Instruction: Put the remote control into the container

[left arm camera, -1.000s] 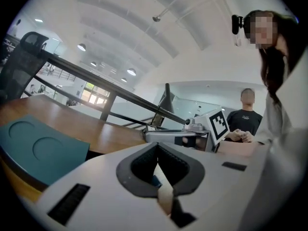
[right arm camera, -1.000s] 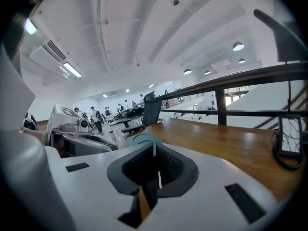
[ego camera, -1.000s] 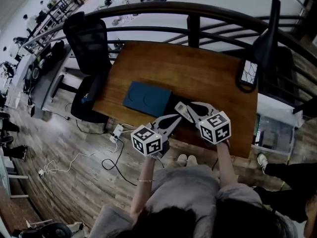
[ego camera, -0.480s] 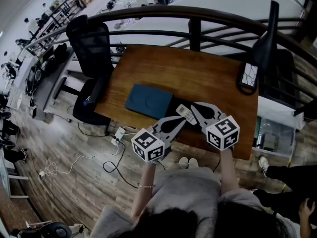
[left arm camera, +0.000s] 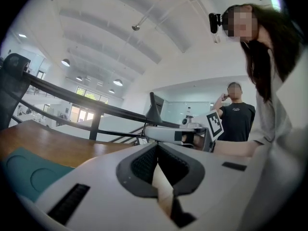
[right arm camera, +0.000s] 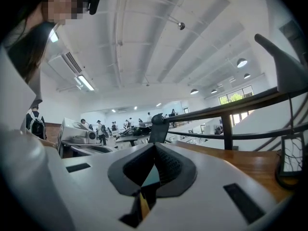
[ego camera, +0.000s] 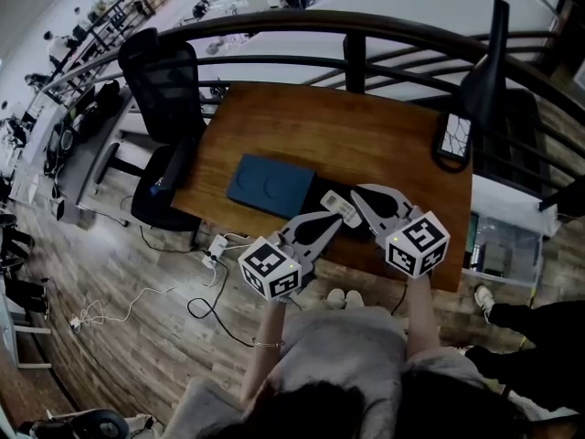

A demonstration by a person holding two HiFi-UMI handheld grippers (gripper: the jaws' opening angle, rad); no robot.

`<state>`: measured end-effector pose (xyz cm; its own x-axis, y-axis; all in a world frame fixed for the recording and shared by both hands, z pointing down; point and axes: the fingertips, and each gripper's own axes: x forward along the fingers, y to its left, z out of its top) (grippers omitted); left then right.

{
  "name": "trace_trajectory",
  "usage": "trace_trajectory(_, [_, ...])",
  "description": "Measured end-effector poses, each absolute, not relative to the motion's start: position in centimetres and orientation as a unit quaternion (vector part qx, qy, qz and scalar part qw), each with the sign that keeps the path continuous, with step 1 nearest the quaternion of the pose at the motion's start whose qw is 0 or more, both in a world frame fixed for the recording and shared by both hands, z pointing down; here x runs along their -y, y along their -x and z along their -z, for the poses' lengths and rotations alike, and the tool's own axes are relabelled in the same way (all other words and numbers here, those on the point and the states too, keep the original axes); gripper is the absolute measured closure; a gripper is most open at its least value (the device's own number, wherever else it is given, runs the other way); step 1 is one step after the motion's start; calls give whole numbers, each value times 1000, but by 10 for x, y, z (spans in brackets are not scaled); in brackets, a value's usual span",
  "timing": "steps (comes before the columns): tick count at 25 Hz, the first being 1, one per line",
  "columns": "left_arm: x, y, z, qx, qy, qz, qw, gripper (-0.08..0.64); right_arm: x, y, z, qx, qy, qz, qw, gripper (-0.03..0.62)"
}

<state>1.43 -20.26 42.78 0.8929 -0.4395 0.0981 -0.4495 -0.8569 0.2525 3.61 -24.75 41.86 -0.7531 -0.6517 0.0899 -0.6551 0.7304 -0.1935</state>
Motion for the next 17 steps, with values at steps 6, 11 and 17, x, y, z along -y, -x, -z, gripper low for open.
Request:
trace_trajectory(6, [203, -16, -430, 229, -964, -20, 133, 557, 246, -38, -415, 933, -346, -100, 3, 563])
trace_trajectory(11, [203, -19, -431, 229, -964, -24, 130, 557, 246, -39, -416, 934, -346, -95, 2, 563])
trace_trajectory(17, [202, -17, -437, 231, -963, -32, 137, 557, 243, -36, -415, 937, -337, -94, 1, 563])
